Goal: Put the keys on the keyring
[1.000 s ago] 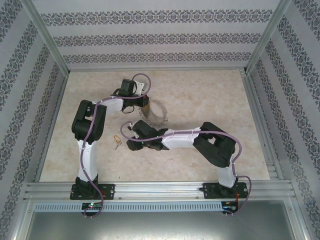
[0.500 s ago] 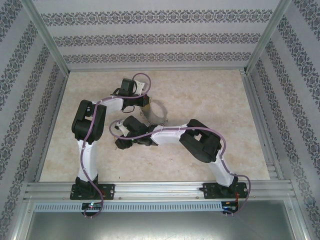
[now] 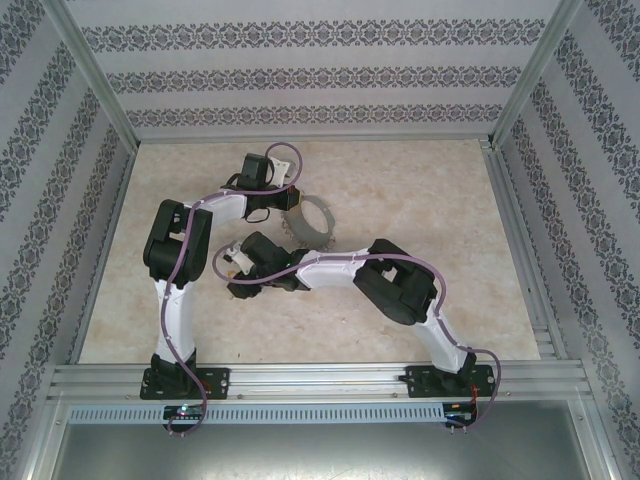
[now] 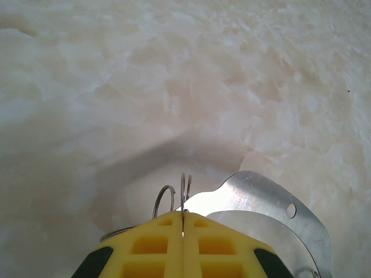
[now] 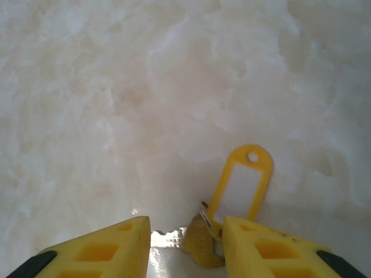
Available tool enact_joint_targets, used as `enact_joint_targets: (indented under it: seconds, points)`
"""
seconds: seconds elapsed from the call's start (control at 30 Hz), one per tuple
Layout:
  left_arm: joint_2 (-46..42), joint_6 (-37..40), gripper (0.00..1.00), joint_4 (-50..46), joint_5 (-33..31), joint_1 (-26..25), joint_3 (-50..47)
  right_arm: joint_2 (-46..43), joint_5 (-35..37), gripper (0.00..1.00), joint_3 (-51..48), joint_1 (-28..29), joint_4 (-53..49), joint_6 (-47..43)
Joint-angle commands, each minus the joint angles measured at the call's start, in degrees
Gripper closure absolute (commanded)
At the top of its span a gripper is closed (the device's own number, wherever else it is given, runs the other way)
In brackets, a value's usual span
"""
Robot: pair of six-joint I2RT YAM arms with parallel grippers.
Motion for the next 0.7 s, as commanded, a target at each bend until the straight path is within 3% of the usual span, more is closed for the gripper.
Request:
enact_joint_targets:
  seconds: [0.0,0.5,0.63,0.67]
  points:
    - [0.35,-0.23,1.00,-0.83,1.47,0.66,1.38,2.25,0.92,0.62,2.34,0.77,-1.13,-1.56]
    - [0.57,-0.15,1.00,-1.03,1.62,0.68,1.86,2.79,1.52,0.66,1.33,1.00,-1.15,-1.36]
    - [0.56,-0.11,1.00,-0.91,1.64,0.68,1.87,2.48,2.36,0.72,0.56,1.03,-0.96,-1.32]
    - [0.57,-0.15,1.00,-0.93,1.80,0.65,2.03,2.23,2.41,0.77,0.37,1.00,-1.00,-1.44]
